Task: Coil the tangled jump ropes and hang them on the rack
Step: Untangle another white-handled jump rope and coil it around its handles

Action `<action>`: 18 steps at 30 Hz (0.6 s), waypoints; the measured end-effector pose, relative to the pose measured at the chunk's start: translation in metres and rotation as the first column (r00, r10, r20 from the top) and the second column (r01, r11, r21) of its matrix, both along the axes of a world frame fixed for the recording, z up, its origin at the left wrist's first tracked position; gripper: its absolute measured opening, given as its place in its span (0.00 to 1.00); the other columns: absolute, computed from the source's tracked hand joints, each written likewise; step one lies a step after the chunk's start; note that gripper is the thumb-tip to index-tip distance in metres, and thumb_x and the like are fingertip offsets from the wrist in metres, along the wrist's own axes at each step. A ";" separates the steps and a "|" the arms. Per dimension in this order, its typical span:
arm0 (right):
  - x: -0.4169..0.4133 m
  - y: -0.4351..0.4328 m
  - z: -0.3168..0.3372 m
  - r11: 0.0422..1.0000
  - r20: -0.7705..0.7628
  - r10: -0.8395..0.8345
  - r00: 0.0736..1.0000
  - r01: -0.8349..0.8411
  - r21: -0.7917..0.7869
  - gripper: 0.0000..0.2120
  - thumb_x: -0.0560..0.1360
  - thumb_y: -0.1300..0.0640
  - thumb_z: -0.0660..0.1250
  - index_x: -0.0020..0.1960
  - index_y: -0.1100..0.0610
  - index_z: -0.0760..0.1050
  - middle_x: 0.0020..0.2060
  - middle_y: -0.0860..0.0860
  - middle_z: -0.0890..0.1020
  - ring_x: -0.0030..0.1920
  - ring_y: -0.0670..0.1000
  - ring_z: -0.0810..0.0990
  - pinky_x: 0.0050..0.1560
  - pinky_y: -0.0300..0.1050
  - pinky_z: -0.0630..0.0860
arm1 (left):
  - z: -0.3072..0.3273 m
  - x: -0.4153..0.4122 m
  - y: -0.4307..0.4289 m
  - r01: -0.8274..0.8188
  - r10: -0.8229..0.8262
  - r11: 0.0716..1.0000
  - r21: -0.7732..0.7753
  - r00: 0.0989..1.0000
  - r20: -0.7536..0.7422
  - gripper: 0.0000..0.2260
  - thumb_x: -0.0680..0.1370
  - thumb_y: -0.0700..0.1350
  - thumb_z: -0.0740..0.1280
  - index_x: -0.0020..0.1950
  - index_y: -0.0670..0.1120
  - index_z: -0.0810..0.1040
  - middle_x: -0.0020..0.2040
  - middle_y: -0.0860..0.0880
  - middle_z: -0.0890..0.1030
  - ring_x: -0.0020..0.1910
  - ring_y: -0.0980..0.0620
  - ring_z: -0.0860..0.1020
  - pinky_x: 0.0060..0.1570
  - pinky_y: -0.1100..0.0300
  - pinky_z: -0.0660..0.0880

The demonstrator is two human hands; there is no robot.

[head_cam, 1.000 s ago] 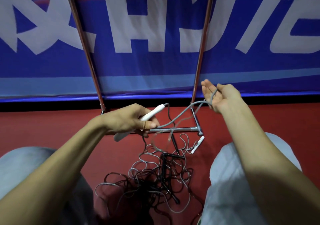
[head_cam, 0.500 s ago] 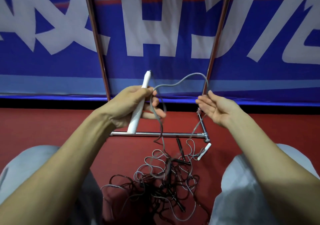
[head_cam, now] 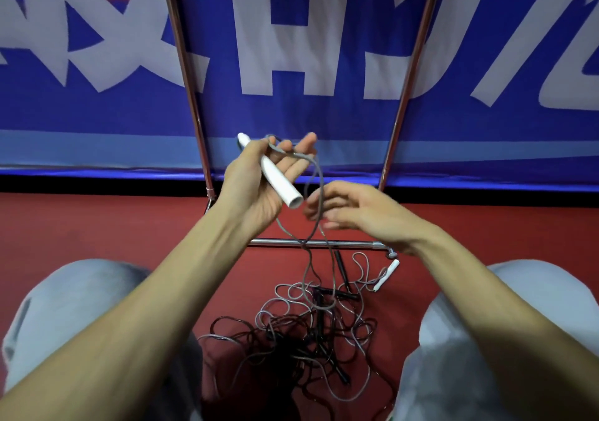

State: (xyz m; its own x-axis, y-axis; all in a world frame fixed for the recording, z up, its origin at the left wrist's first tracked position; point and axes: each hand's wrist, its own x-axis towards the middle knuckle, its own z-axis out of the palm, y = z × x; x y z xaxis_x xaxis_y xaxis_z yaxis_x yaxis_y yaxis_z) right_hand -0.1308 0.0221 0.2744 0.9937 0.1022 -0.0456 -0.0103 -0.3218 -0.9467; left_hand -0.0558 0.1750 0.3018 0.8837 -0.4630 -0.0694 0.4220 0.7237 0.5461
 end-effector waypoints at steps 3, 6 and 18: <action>-0.002 0.007 -0.007 0.986 -0.011 0.130 0.991 -0.131 -0.103 0.10 0.77 0.70 0.62 0.52 0.56 0.72 0.49 0.57 0.82 0.48 0.44 0.81 0.51 0.39 0.76 | 0.004 0.007 0.008 -0.123 0.118 0.986 -0.109 0.992 -0.054 0.09 0.82 0.37 0.55 0.43 0.42 0.68 0.35 0.44 0.74 0.43 0.38 0.84 0.49 0.44 0.80; 0.003 0.006 -0.011 0.991 0.045 0.020 0.999 -0.014 -0.134 0.09 0.78 0.69 0.61 0.45 0.56 0.72 0.41 0.58 0.83 0.43 0.52 0.82 0.47 0.46 0.78 | -0.004 0.010 0.008 -0.227 0.226 0.974 -0.004 0.973 -0.049 0.06 0.83 0.37 0.55 0.46 0.43 0.66 0.42 0.42 0.75 0.42 0.39 0.84 0.50 0.46 0.80; -0.007 -0.022 0.026 0.776 0.029 -0.349 0.937 0.272 0.570 0.08 0.80 0.70 0.55 0.48 0.60 0.68 0.34 0.55 0.77 0.31 0.53 0.84 0.31 0.45 0.81 | -0.027 -0.015 -0.021 -0.034 -0.235 0.763 0.645 0.916 0.326 0.07 0.81 0.38 0.60 0.44 0.45 0.73 0.44 0.44 0.84 0.44 0.46 0.84 0.48 0.55 0.77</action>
State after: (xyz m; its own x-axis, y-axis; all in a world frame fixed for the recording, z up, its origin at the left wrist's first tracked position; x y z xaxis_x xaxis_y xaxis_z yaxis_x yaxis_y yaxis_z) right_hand -0.1379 -0.0003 0.3003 0.9686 -0.2439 0.0491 0.1122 0.2519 -0.9612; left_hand -0.0712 0.1539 0.2750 0.8527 -0.5190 -0.0587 0.1433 0.1243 0.9819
